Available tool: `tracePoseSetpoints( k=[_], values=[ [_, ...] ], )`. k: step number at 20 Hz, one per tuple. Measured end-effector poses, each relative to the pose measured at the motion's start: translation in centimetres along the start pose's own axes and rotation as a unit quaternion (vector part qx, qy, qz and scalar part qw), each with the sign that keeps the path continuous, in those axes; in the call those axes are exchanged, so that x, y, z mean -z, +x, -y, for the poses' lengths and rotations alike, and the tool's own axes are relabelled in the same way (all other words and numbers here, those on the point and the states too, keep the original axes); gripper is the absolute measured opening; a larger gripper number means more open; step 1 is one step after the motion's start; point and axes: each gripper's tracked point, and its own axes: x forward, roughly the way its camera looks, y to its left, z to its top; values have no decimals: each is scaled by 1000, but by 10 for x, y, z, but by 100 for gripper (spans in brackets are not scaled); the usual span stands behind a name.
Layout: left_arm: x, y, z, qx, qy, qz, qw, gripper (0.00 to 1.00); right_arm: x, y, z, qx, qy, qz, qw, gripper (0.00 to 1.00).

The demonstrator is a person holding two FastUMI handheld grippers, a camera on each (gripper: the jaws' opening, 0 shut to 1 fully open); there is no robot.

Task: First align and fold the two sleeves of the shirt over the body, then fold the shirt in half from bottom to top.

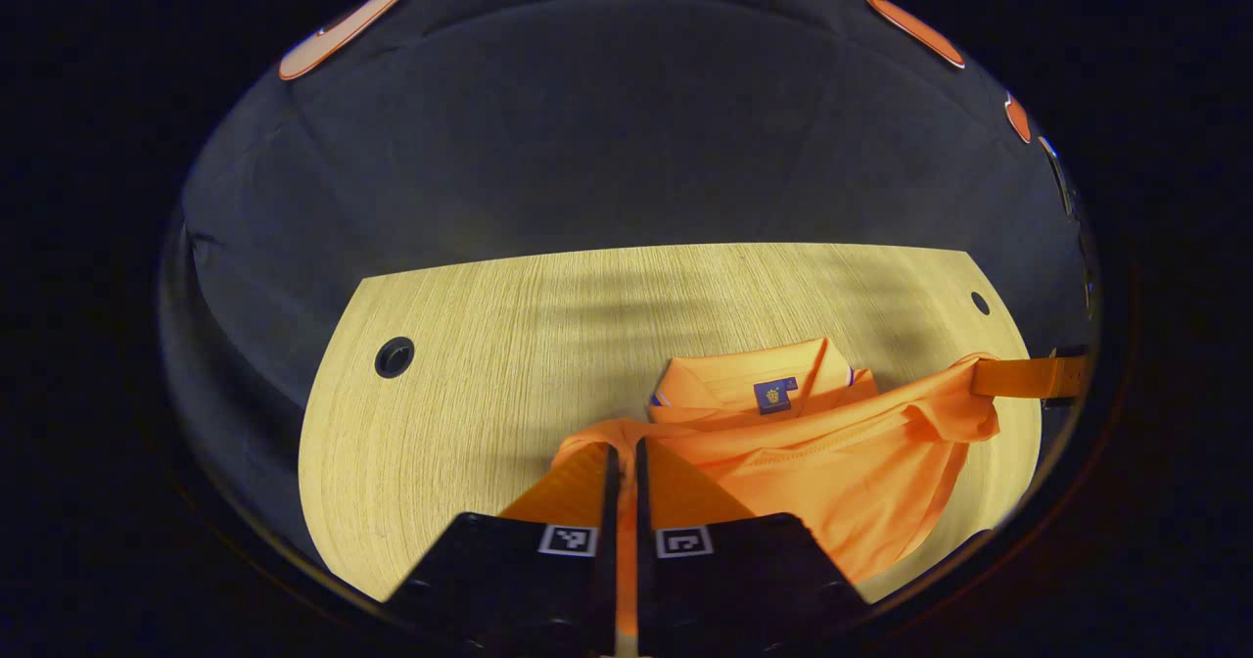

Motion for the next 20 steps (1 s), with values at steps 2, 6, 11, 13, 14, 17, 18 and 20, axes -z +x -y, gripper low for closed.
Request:
tracePoseSetpoints(
  k=[2, 6, 11, 13, 14, 17, 18, 20],
  values=[
    [2, 2, 5, 12, -4, -3, 1000, 41, -1, 1, 1, 4, -2, 6, 1000, 10],
    [-7, -10, 0, -4, -7, 16, 1000, 100, -6, -3, 7, 20, -26, 26, 999, 80],
    [-50, -62, -17, -33, 7, 100, 994, 100, -23, -38, -5, 14, -36, 75, 996, 99],
    [-67, -95, -18, -38, 10, 136, 990, 100, -31, -61, -13, 10, -47, 105, 993, 99],
    [-73, -110, -15, -36, 9, 152, 988, 99, -34, -72, -15, 9, -55, 118, 991, 99],
    [-82, -164, -10, -33, 2, 197, 980, 99, -35, -115, -23, 4, -84, 156, 984, 99],
    [-87, -184, -10, -37, -5, 220, 975, 99, -37, -130, -27, -2, -96, 176, 980, 99],
    [-104, -231, -7, -32, -23, 287, 957, 99, -34, -165, -43, -34, -108, 209, 971, 98]
  ],
)
